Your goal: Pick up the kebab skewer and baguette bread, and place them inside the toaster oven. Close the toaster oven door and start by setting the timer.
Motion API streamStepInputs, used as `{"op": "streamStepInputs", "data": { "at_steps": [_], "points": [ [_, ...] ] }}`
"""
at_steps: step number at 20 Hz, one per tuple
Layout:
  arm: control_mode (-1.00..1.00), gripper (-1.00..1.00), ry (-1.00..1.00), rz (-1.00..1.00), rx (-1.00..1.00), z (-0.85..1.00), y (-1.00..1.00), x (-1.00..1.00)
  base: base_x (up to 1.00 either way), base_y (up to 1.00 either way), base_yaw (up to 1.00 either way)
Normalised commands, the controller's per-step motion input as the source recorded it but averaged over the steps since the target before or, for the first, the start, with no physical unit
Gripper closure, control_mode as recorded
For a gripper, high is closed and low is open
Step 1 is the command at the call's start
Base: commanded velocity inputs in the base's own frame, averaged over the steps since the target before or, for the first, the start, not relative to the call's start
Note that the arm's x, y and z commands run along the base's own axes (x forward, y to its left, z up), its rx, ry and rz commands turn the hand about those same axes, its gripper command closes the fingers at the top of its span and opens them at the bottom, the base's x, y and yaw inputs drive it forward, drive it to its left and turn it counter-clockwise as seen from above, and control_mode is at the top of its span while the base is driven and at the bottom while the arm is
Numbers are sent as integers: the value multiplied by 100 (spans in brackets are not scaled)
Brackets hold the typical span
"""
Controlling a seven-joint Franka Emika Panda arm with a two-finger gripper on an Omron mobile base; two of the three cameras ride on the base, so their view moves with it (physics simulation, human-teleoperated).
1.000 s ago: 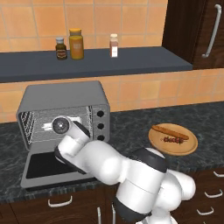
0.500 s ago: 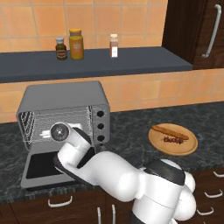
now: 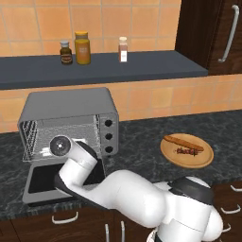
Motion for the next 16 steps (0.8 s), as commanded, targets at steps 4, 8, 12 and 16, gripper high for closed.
{"op": "streamStepInputs", "data": {
  "at_steps": [4,8,12,16],
  "points": [
    [-100,-100,5,-3,-1,-56,9,-59,0,0,0],
    [-100,-100,1,-1,0,-16,1,-49,0,0,0],
    [-100,-100,0,0,1,38,-62,-9,0,0,0],
    [-100,-100,7,0,3,25,-97,0,0,0,0]
  ]
}}
